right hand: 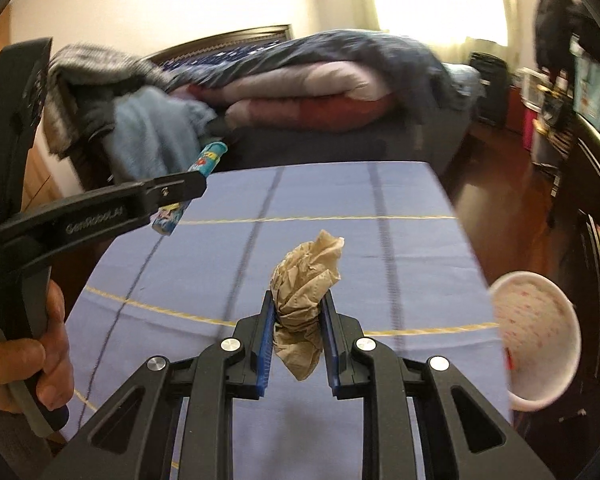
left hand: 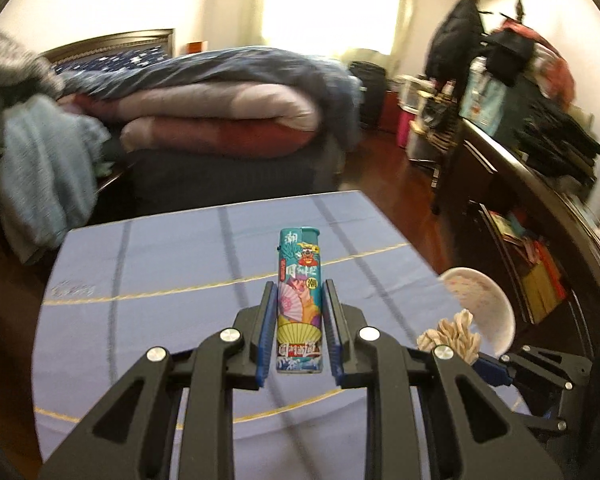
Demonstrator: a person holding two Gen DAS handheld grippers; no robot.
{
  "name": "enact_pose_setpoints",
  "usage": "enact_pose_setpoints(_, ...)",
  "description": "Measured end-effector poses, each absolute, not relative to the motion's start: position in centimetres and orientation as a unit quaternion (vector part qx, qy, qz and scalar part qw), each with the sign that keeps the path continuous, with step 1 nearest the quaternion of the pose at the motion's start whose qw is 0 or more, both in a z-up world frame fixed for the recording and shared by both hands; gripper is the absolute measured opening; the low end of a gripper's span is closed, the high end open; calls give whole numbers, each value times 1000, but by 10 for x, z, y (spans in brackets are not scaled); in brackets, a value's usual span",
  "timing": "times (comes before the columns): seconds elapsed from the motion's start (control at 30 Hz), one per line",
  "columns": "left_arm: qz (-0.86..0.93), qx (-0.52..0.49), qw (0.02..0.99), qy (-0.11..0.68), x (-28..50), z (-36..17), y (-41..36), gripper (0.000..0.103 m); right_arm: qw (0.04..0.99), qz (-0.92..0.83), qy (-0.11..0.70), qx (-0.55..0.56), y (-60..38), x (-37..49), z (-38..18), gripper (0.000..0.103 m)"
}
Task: Collect trash
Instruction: 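Carry the lighter and brown paper over the bin, then open both tools over the bin to drop the items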
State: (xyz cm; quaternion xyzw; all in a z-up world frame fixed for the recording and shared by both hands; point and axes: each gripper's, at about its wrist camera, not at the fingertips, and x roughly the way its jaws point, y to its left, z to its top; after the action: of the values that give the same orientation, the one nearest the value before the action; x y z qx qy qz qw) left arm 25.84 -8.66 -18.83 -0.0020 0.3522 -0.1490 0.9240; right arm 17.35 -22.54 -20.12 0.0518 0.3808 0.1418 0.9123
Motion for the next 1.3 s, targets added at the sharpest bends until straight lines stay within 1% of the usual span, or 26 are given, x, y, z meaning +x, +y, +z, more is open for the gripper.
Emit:
enact_pose_setpoints(0.37, -248, 46, 903, 349, 256, -189, -213, 23, 923, 42, 363, 120, -341, 160, -205, 22)
enact_pose_setpoints(0.77, -318, 88, 875, 355, 264, -209, -324, 23, 917, -37, 360, 170, -430, 150, -229, 22)
enact_pose_setpoints(1.07, -352, 110, 853, 369, 272, -234, -381, 23, 909, -72, 366, 189, -471, 150, -249, 22)
enact_pose_setpoints(1.3, -366, 123, 837, 388, 282, -261, -409, 23, 900, -91, 375, 201, -494, 158, -269, 22)
